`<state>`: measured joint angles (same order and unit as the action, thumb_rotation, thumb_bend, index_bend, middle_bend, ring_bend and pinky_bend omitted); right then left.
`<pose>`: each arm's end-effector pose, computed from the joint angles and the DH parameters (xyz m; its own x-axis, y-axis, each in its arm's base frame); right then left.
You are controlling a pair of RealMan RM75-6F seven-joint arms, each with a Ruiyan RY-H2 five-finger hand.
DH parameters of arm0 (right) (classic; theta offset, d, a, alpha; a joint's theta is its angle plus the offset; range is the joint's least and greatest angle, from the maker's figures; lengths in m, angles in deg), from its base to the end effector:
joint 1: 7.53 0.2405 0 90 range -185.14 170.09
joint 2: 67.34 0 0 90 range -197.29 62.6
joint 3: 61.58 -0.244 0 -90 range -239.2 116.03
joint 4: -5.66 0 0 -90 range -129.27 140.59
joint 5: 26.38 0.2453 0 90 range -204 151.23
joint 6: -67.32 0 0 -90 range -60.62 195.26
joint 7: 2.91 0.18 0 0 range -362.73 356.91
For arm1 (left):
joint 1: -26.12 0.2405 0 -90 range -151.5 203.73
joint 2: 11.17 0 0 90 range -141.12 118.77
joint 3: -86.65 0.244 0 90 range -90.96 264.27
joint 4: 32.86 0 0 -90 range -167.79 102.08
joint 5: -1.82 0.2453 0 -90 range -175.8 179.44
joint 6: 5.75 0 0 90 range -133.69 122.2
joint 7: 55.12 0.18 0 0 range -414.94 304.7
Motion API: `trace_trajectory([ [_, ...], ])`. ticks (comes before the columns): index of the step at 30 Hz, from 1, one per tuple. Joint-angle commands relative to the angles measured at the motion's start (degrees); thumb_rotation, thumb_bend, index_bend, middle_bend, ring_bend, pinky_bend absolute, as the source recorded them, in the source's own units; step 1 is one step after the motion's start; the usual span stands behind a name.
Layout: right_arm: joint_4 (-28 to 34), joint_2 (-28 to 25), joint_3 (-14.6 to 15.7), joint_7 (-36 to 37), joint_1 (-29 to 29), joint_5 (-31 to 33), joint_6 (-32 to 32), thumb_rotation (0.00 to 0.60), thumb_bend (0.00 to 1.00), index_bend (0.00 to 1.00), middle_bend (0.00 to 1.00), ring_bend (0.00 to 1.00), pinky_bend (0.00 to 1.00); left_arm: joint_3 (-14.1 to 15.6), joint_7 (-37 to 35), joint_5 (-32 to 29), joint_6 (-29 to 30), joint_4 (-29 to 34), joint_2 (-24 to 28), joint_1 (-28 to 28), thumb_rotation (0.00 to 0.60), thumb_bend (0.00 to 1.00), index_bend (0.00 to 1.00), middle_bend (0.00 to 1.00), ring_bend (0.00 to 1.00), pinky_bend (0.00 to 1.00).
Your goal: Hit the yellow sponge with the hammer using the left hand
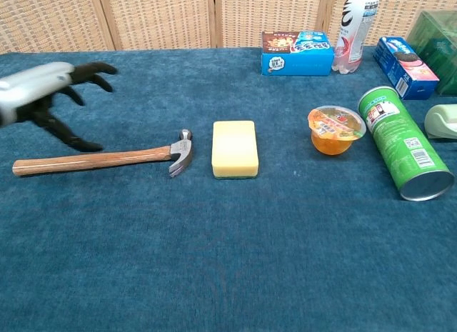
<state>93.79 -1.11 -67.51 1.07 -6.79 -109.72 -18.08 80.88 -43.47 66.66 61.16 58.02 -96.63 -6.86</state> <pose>-0.3438 -0.2085 0.1318 0.3601 0.0366 0.9322 -0.9290 0.1048 0.3548 -0.1803 0.3327 -0.0343 0.2526 0.2422 0.9368 0.9588 -0.1928 -0.2087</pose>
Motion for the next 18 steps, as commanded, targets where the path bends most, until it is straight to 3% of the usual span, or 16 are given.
trace_trajectory([
  [1,0.61,-0.57,0.02,-0.6,1.23,-0.9,1.2,0.6,0.18,0.19,0.24,0.3,0.27,3.89,-0.35,3.38,7.76,7.0,5.99,6.81,0.6,0.16,0.0,0.16,0.05,0.21],
  [10,2.88,-0.39,1.0,-2.48,3.57,-4.65,2.24,0.6,0.18,0.21,0.26,0.31,0.27,8.62,-2.52,8.2,18.89,13.81,14.28,17.28,0.6,0.16,0.05,0.16,0.08,0.22],
  [18,4.06,-0.33,1.83,-3.25,3.65,-5.39,1.86,0.6,0.18,0.24,0.27,0.31,0.27,10.68,-3.98,12.56,24.37,16.7,17.39,23.0,0.6,0.16,0.06,0.17,0.1,0.22],
])
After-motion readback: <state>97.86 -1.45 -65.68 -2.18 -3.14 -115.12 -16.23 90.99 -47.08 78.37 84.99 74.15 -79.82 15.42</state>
